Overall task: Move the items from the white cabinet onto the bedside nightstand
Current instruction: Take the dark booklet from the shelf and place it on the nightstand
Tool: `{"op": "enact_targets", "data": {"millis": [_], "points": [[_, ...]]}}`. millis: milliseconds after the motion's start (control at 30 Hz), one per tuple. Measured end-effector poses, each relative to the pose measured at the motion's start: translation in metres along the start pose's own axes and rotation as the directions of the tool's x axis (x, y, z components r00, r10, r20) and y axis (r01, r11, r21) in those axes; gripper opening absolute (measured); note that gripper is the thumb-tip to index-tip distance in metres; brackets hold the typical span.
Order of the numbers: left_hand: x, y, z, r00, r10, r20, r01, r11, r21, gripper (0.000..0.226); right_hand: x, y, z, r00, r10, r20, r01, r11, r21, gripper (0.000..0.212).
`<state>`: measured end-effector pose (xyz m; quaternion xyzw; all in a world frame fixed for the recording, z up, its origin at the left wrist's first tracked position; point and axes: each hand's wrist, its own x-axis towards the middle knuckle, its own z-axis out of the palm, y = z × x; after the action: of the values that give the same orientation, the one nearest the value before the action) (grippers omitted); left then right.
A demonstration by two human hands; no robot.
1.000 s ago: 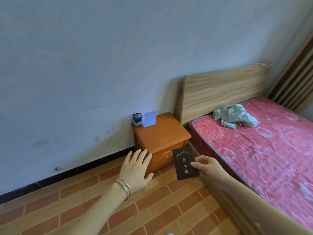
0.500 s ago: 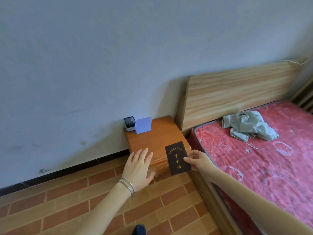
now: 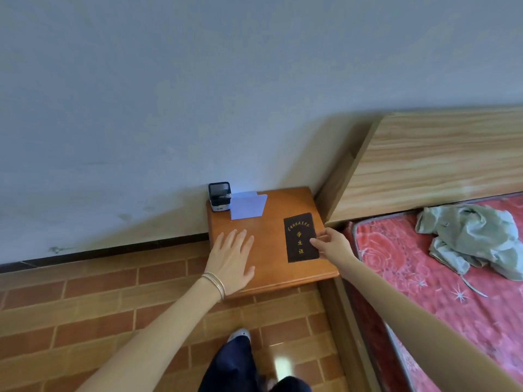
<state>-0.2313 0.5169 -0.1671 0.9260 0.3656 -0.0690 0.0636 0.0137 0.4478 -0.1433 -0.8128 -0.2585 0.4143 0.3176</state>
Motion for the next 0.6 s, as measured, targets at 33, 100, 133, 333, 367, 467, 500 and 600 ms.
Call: {"op": "enact_targets", "data": {"millis": [33,100,133,333,367,467,500,600], "points": [[0.014,0.001,0.004,1.000,-0.007,0.000,0.007,1.000,-0.012,0.068,0.017,-0.001,0.001,1.000,0.014,0.003,-0.014,1.000,0.017,0.011],[0.042,0.003,0.015,1.000,0.003,0.003,-0.003,0.999,-0.033,0.066,0.052,-0.001,0.004,0.999,0.031,0.014,-0.031,0.999,0.031,0.007],[0.056,0.006,0.023,1.000,0.006,0.009,-0.005,0.999,-0.043,0.064,0.071,0.001,0.007,0.999,0.034,0.023,-0.035,0.999,0.031,0.008],[0.129,0.013,0.108,0.996,-0.077,0.045,0.079,0.995,-0.054,0.065,0.189,0.027,0.034,0.998,0.047,0.042,-0.049,0.998,0.038,0.011],[0.139,0.015,0.124,0.993,-0.100,0.057,0.103,0.994,-0.048,0.065,0.207,0.035,0.039,0.997,0.054,0.049,-0.056,0.997,0.049,0.013],[0.165,0.021,0.173,0.977,-0.191,0.094,0.197,0.978,-0.063,0.068,0.254,0.058,0.054,0.996,0.060,0.067,-0.065,0.994,0.082,0.013],[0.173,0.024,0.189,0.971,-0.215,0.107,0.222,0.973,-0.066,0.069,0.269,0.066,0.059,0.996,0.056,0.072,-0.062,0.995,0.081,0.012],[0.192,0.028,0.231,0.950,-0.283,0.130,0.297,0.950,-0.099,0.072,0.308,0.088,0.077,0.995,0.045,0.092,-0.051,0.997,0.064,0.012]]}}
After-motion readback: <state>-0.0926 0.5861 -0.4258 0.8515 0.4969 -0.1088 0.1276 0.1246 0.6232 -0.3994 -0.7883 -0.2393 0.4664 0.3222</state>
